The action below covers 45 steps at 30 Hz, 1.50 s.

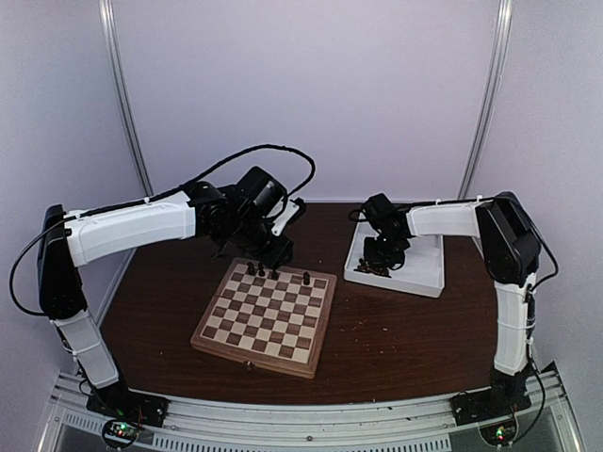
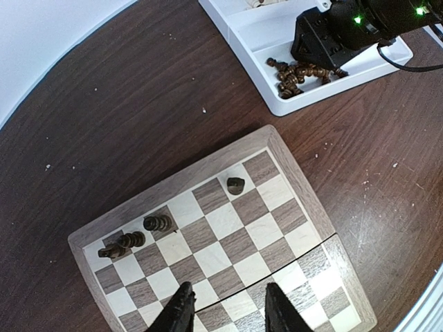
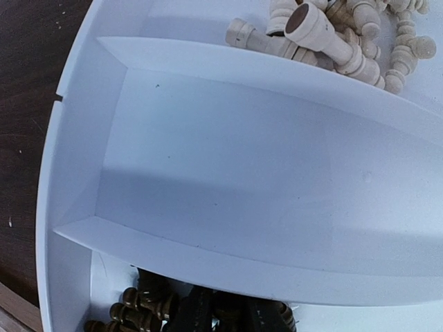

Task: Set up the chess pieces on the board
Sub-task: Pick up the chess piece from the storage box, then place the chess piece on the chessboard.

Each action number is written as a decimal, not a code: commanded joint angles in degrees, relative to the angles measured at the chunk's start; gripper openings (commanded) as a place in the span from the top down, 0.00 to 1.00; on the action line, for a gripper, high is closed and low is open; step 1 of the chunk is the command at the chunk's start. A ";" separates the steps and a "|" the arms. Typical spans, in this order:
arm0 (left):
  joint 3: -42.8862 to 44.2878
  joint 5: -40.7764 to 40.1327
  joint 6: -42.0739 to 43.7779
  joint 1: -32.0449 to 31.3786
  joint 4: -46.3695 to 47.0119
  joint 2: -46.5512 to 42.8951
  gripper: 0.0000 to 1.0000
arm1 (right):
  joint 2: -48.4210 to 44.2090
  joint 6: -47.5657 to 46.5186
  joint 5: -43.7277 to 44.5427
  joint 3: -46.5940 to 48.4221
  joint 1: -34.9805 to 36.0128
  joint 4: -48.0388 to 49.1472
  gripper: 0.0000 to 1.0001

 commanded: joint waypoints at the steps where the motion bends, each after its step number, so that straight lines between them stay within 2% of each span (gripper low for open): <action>1: -0.33 -0.79 0.05 0.03 1.84 -1.55 0.64 | -5.03 -1.24 2.45 -2.77 -0.40 3.45 0.84; 8: -0.50 -1.06 0.02 0.03 2.20 -2.17 0.64 | -13.58 -6.04 -0.13 -10.38 -0.42 11.59 0.86; 14: -0.93 -1.09 -0.54 0.05 2.50 -2.37 0.64 | -20.03 -10.50 -9.12 -18.70 -0.27 23.05 0.86; 20: -1.57 -1.52 -1.13 0.03 2.50 -3.32 0.64 | -24.87 -12.81 -29.18 -28.14 0.60 40.60 0.86; 23: -2.27 -1.79 -1.85 0.12 2.50 -3.94 0.64 | -26.79 -13.04 -34.15 -31.76 2.60 46.89 0.86; 27: -3.66 -2.32 -2.86 0.11 2.82 -4.93 0.64 | -28.02 -13.80 -33.68 -34.28 7.02 49.92 0.86; 33: -6.04 -2.33 -3.98 0.11 3.38 -6.86 0.64 | -28.25 -13.86 -27.95 -35.77 14.26 51.60 0.87; 40: -8.13 -3.14 -4.88 0.11 3.38 -9.68 0.64 | -30.30 -14.39 -16.37 -35.01 21.81 49.86 0.92; 45: -9.13 -4.94 -5.27 0.18 2.88 -11.74 0.64 | -30.64 -14.74 -6.74 -34.94 26.89 50.46 0.89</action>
